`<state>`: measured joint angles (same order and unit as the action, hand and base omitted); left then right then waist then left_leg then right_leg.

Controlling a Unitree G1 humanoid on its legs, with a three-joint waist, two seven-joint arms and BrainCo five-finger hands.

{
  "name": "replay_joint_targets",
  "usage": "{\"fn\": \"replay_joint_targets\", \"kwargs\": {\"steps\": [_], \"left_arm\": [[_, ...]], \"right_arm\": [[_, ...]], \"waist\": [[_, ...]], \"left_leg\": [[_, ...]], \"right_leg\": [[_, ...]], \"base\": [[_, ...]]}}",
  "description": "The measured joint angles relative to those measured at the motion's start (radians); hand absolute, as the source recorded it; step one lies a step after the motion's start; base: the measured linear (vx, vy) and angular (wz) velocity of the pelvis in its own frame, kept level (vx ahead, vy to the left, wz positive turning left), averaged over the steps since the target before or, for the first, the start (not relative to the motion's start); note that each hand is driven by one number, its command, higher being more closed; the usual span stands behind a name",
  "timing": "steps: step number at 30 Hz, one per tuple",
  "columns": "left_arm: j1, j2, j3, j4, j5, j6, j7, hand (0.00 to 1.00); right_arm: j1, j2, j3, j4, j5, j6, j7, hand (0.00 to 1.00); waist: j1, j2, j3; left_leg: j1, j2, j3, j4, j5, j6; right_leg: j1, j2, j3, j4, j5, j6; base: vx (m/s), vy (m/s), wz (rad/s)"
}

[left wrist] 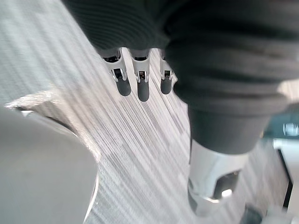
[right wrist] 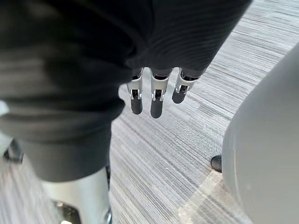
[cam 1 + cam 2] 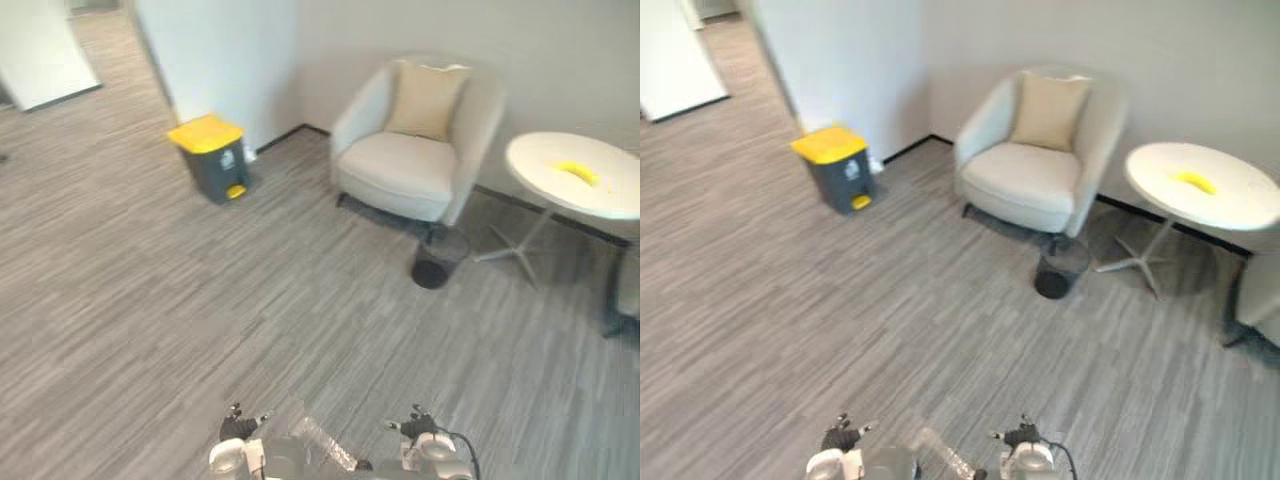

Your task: Organize the slippers on the shoe rack

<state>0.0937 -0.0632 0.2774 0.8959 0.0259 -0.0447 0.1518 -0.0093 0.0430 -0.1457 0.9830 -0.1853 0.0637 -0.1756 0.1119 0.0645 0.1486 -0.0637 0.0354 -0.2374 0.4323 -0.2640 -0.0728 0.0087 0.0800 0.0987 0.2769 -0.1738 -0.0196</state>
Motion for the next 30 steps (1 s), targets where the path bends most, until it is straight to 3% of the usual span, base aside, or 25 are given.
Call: {"fn": "replay_joint_targets", "kwargs": {"steps": [3, 8, 10, 11, 12, 13, 14, 15, 17, 18, 21, 24, 30], "left_arm": [[0.003, 0.015, 0.011, 0.011, 0.001, -0.002, -0.001, 0.00], [-0.012, 0.021, 0.009, 0.046, 0.004, -0.008, -0.001, 0.00], [-0.028, 0.018, 0.007, 0.059, 0.005, -0.007, -0.001, 0.00], [-0.034, 0.014, 0.008, 0.059, 0.003, -0.007, -0.001, 0.00], [-0.034, 0.024, -0.005, 0.058, 0.002, -0.007, -0.001, 0.00], [-0.036, 0.035, -0.022, 0.059, 0.003, -0.007, 0.000, 0.00], [-0.037, 0.038, -0.025, 0.060, 0.002, -0.007, 0.000, 0.00], [-0.038, 0.040, -0.031, 0.060, 0.003, -0.008, 0.001, 0.00], [-0.034, 0.041, -0.032, 0.057, 0.004, -0.010, 0.001, 0.00], [-0.026, 0.029, -0.031, 0.058, 0.004, -0.009, 0.001, 0.00], [-0.023, 0.020, -0.023, 0.058, -0.001, -0.009, 0.003, 0.00], [-0.021, 0.023, -0.021, 0.058, -0.006, -0.009, 0.004, 0.00], [-0.023, 0.020, -0.021, 0.059, -0.010, -0.009, 0.006, 0.00]], "right_arm": [[0.017, 0.018, 0.005, -0.006, -0.003, 0.002, 0.004, 0.00], [0.030, 0.017, 0.003, -0.009, -0.010, 0.001, 0.003, 0.00], [0.026, 0.014, 0.012, -0.009, -0.011, 0.000, 0.005, 0.00], [0.010, 0.018, 0.014, -0.012, -0.011, -0.001, 0.007, 0.00], [-0.005, 0.018, 0.022, -0.014, -0.011, -0.002, 0.008, 0.00], [0.000, 0.019, 0.024, -0.016, -0.012, -0.003, 0.008, 0.00], [0.000, 0.019, 0.024, -0.017, -0.011, -0.004, 0.008, 0.00], [0.008, 0.016, 0.031, -0.021, -0.011, -0.010, 0.007, 0.00], [0.019, 0.016, 0.031, -0.016, -0.011, -0.014, 0.007, 0.00], [0.016, 0.001, 0.031, -0.002, -0.011, -0.015, 0.007, 0.00], [0.002, -0.010, 0.004, 0.024, -0.009, -0.013, 0.001, 0.00], [0.008, -0.017, -0.031, 0.024, -0.009, -0.015, -0.004, 0.00], [0.010, -0.022, -0.087, 0.036, 0.001, -0.015, -0.020, 0.00]], "waist": [[0.001, -0.036, -0.022], [0.000, -0.045, -0.030], [0.002, -0.037, -0.022], [0.005, -0.024, -0.012], [0.005, -0.036, -0.003], [-0.003, -0.047, 0.002], [-0.005, -0.049, 0.004], [-0.006, -0.061, 0.002], [-0.005, -0.082, -0.009], [0.000, -0.048, -0.020], [0.001, -0.035, -0.015], [0.000, -0.047, -0.010], [-0.001, -0.035, -0.015]], "left_leg": [[0.048, 0.005, 0.120, -0.023, -0.013, 0.022], [0.081, 0.004, 0.235, -0.099, -0.009, 0.037], [0.084, 0.015, 0.275, -0.102, -0.008, 0.038], [0.085, 0.039, 0.327, -0.101, -0.003, 0.044], [0.098, 0.028, 0.365, -0.100, -0.003, 0.044], [0.108, 0.015, 0.370, -0.095, -0.003, 0.044], [0.112, 0.013, 0.371, -0.095, -0.003, 0.045], [0.139, 0.002, 0.373, -0.110, -0.010, 0.047], [0.155, -0.011, 0.361, -0.119, -0.025, 0.029], [0.147, 0.023, 0.331, -0.143, -0.023, 0.020], [0.134, 0.055, 0.282, -0.155, 0.012, 0.011], [0.139, 0.054, 0.225, -0.151, 0.026, 0.016], [0.141, 0.047, 0.199, -0.193, 0.035, 0.006]], "right_leg": [[0.015, -0.015, 0.093, -0.031, 0.012, 0.020], [-0.009, -0.027, 0.188, -0.090, 0.053, 0.052], [-0.046, -0.016, 0.166, -0.062, 0.067, 0.063], [-0.097, -0.023, 0.053, 0.000, 0.071, 0.060], [-0.140, -0.076, -0.125, 0.097, 0.027, 0.050], [-0.150, -0.117, -0.223, 0.145, -0.005, 0.016], [-0.150, -0.131, -0.253, 0.161, -0.019, 0.004], [-0.151, -0.170, -0.297, 0.238, -0.077, -0.002], [-0.150, -0.159, -0.284, 0.224, -0.111, -0.004], [-0.127, -0.109, -0.287, 0.149, -0.071, -0.025], [-0.081, -0.051, -0.282, 0.016, -0.004, -0.045], [-0.039, -0.038, -0.281, -0.045, 0.022, -0.048], [-0.018, -0.031, -0.278, -0.133, 0.084, -0.034]], "base": [[0.20, 0.233, -0.95], [0.12, 0.144, -0.79], [0.06, 0.051, -0.88], [-0.01, -0.018, -1.03], [-0.01, -0.063, -1.03], [-0.02, -0.073, -0.46], [-0.03, -0.161, 0.07], [-0.01, -0.189, 0.27], [0.05, -0.188, 0.15], [0.07, -0.114, -0.09], [0.03, -0.159, -0.24], [-0.02, -0.075, -0.04], [-0.03, 0.052, 0.01]]}}
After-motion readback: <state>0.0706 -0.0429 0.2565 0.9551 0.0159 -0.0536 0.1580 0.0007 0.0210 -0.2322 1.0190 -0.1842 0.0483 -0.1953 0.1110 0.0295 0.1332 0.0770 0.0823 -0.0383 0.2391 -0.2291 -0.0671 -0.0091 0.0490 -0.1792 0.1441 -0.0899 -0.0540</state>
